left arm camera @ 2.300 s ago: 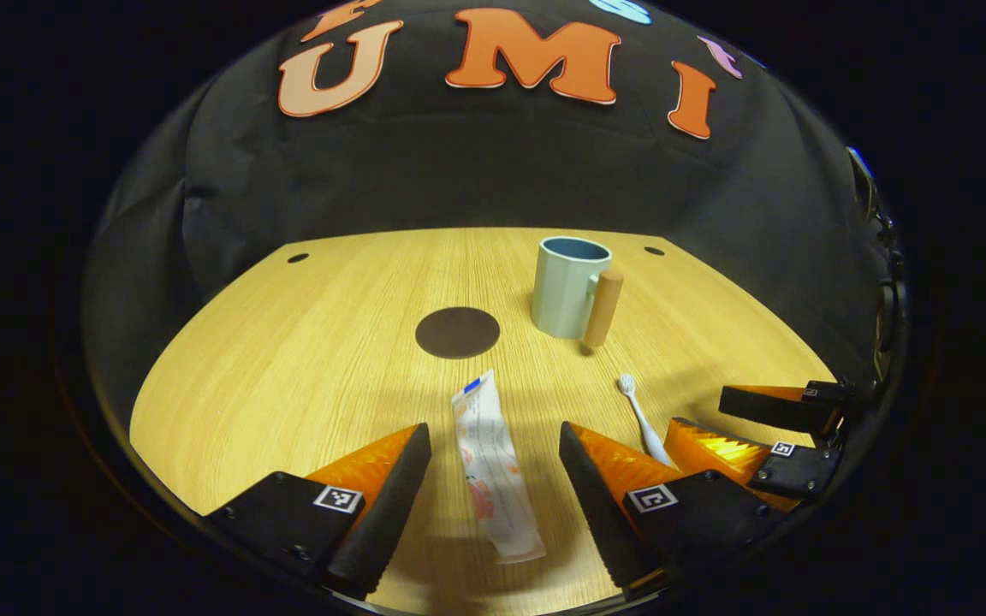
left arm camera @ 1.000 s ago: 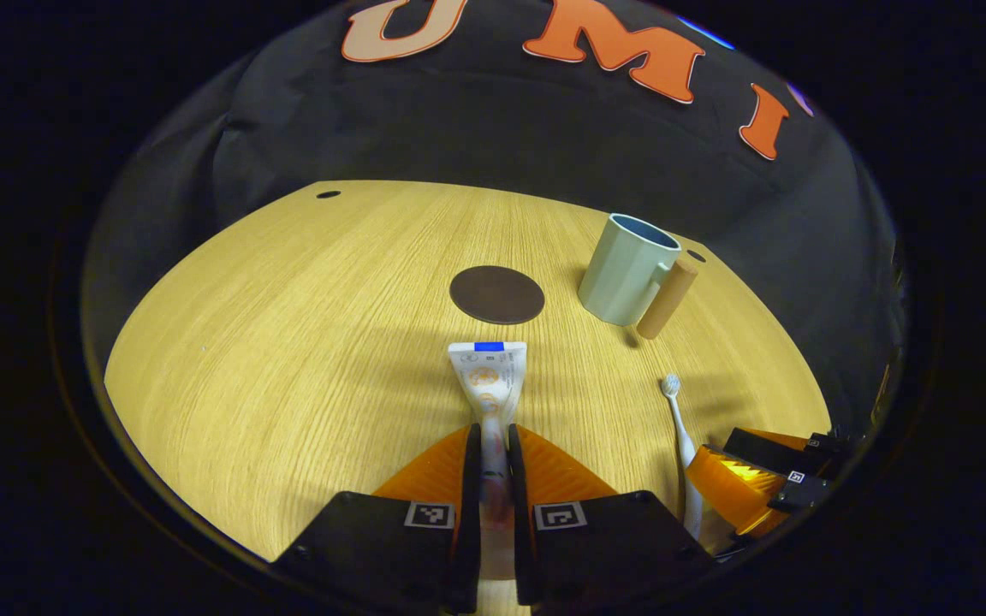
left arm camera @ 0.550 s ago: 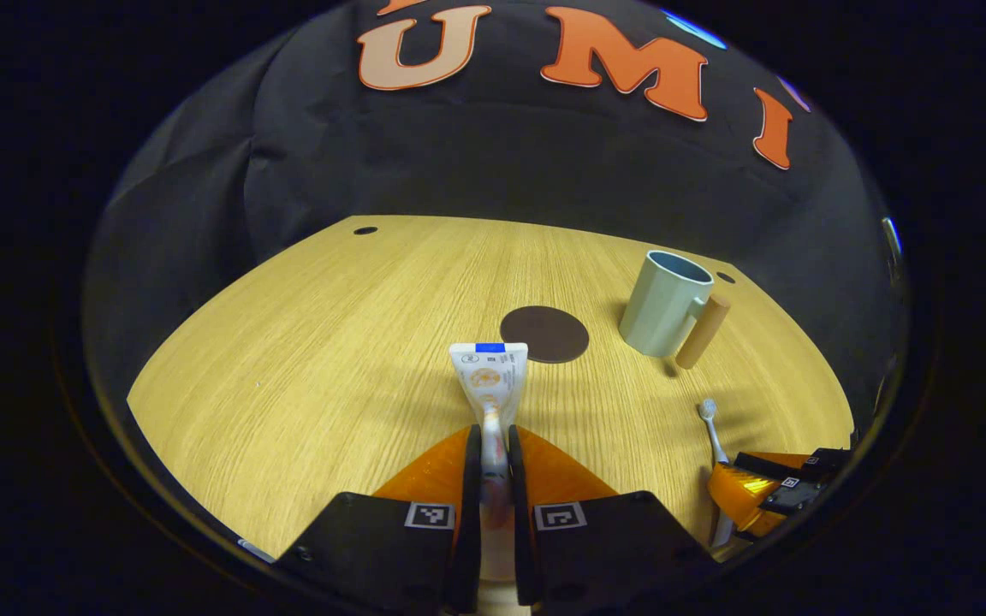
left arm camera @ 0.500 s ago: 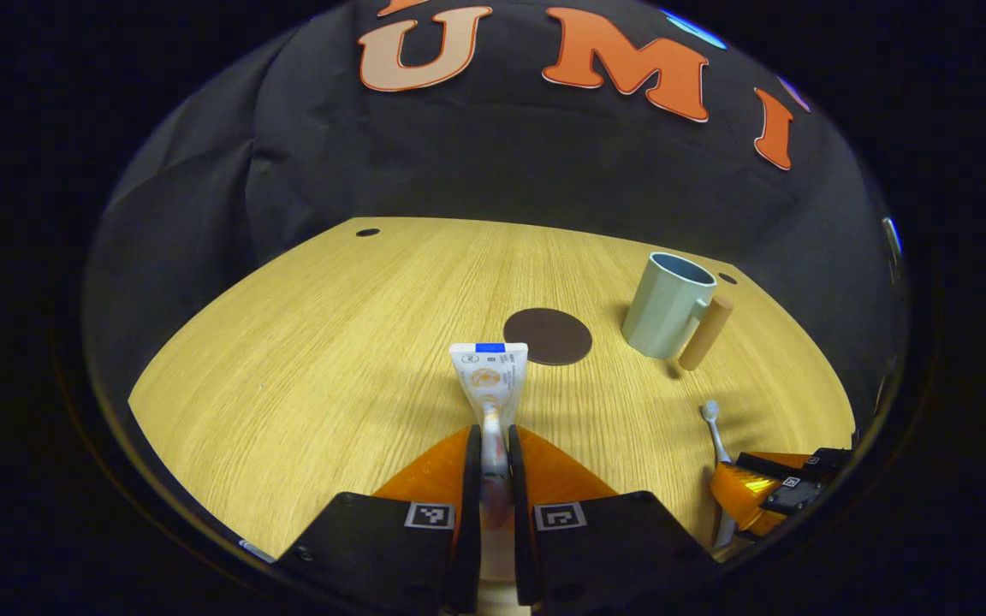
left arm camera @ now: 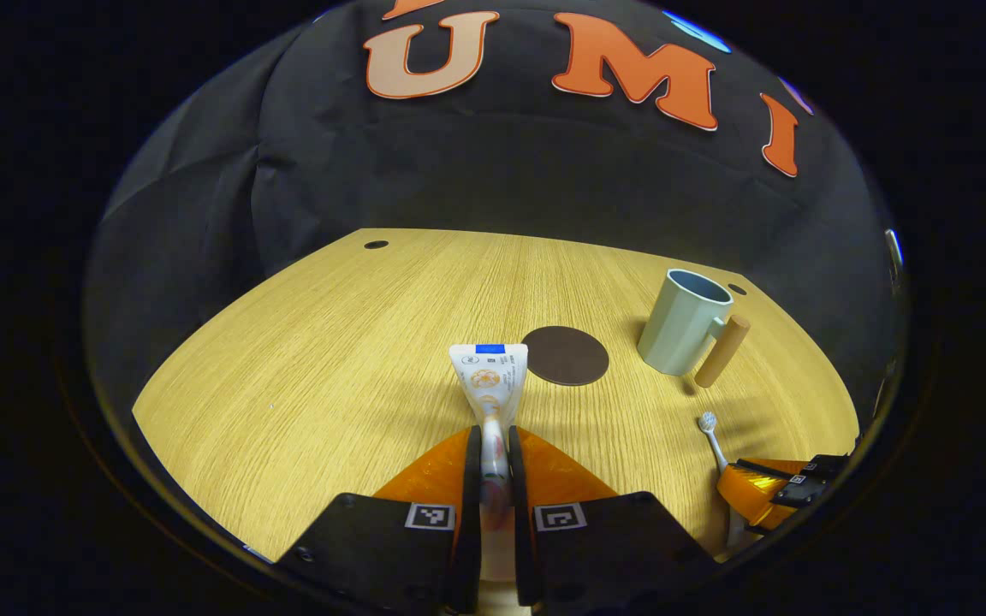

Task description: Put the toothbrush and toothpaste on the desktop into the cup, then pick up the cup and place it on the coaster on the desktop.

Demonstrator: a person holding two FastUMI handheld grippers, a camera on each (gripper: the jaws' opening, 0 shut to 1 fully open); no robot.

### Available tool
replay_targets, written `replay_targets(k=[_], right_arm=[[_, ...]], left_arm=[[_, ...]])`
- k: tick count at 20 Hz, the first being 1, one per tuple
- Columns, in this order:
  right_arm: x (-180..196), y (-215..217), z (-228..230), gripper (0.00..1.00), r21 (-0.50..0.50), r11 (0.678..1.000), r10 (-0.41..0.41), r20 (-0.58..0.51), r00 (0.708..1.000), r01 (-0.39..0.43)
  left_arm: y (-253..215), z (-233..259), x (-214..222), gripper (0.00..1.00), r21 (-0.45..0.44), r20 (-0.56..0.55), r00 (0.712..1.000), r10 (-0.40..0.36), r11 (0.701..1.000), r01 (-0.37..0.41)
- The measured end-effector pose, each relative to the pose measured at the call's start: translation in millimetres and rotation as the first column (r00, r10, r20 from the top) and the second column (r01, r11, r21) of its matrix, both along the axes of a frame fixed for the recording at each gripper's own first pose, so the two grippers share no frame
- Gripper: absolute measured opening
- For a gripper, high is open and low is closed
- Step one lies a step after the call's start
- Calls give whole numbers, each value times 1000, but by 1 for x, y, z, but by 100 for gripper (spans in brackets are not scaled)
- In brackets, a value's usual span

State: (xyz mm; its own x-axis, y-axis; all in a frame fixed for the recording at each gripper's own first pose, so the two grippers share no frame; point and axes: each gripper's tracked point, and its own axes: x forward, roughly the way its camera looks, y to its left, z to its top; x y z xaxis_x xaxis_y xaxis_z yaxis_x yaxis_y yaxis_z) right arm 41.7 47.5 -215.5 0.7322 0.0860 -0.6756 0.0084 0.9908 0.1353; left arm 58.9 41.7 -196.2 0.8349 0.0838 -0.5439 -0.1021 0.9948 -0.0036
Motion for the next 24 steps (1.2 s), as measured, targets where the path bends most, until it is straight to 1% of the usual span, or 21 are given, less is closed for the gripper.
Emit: replay_targets(k=[3,5,10,13,15,16,19,20,23,24], right_arm=[[7,1,11,7,-10,1000,26,59,998,-25],[10,5,25,7,14,999,45,100,994,-46],[28,7,58,7,30,998,43,204,978,-50],[34,4,75,7,9,998,52,266,963,-57],[38,5,85,7,22,998,57,291,955,-66],[40,5,88,7,30,997,53,301,952,-65],[48,5,105,7,25,997,56,355,933,-69],[47,4,111,7,27,997,58,369,928,-73],[55,2,120,7,42,996,53,398,916,-76],[59,1,123,7,43,996,52,409,911,-76]], left_arm=[[-1,-1,4,19,-13,-2,1000,-6,1000,6],[-2,0,6,20,-16,1,1000,-9,1000,9],[-4,9,10,20,-21,25,999,-22,1000,23],[-3,15,12,20,-15,47,999,-24,1000,25],[-3,17,12,22,-15,53,998,-26,1000,27],[-3,18,13,20,-14,55,998,-26,1000,27],[-3,20,14,22,-11,68,997,-22,1000,23],[-3,22,16,20,-15,72,997,-21,1000,22],[0,29,21,22,-15,85,996,-18,1000,19],[1,32,25,20,-16,93,996,-18,1000,20]])
